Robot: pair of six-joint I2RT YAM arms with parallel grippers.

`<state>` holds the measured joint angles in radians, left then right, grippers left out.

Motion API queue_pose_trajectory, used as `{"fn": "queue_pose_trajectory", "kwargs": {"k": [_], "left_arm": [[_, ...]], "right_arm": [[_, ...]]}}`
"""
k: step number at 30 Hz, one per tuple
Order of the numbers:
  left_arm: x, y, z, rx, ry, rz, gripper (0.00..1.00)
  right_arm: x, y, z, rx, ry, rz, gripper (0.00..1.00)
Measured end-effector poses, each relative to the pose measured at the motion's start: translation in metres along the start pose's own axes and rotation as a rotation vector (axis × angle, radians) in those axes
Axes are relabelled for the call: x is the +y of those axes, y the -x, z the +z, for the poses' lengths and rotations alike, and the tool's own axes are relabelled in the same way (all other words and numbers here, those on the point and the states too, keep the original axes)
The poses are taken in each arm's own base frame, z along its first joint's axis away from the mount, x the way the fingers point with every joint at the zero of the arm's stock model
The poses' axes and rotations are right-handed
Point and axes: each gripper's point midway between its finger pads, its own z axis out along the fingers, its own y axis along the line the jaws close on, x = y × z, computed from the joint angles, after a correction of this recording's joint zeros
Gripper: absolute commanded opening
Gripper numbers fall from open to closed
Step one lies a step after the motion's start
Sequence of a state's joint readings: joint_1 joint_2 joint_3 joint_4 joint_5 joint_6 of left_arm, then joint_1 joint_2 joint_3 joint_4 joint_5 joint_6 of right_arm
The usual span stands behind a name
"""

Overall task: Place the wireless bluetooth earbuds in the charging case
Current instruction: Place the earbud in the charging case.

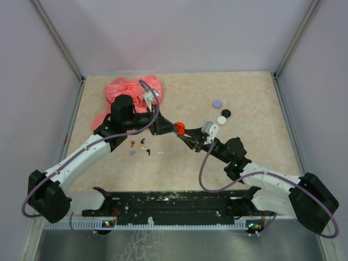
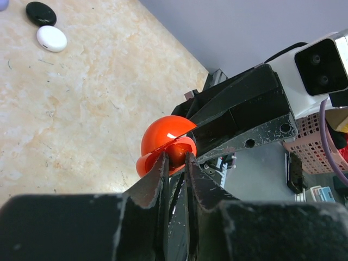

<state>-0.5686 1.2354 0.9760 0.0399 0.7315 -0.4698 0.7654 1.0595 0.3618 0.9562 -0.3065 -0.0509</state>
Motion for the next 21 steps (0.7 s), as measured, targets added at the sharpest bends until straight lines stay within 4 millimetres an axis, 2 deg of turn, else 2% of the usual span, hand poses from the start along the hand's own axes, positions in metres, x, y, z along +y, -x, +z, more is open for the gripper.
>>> {"fn": "queue_pose_trajectory", "kwargs": {"k": [7,10,21], "left_arm": [[0.002,0.000,0.000,0.007,0.016,-0.010,0.43],[0.002,0.002,-0.001,0.006,0.021,-0.010,0.49],[0.004,0.005,-0.002,0.009,0.050,-0.021,0.54]], "right_arm": [[0.000,-0.003,0.000,0.007,-0.001,0.006,0.00],[-0.001,-0.007,0.001,0.017,-0.006,0.009,0.00],[-0.002,-0.011,0.003,0.020,-0.011,0.009,0.00]]}}
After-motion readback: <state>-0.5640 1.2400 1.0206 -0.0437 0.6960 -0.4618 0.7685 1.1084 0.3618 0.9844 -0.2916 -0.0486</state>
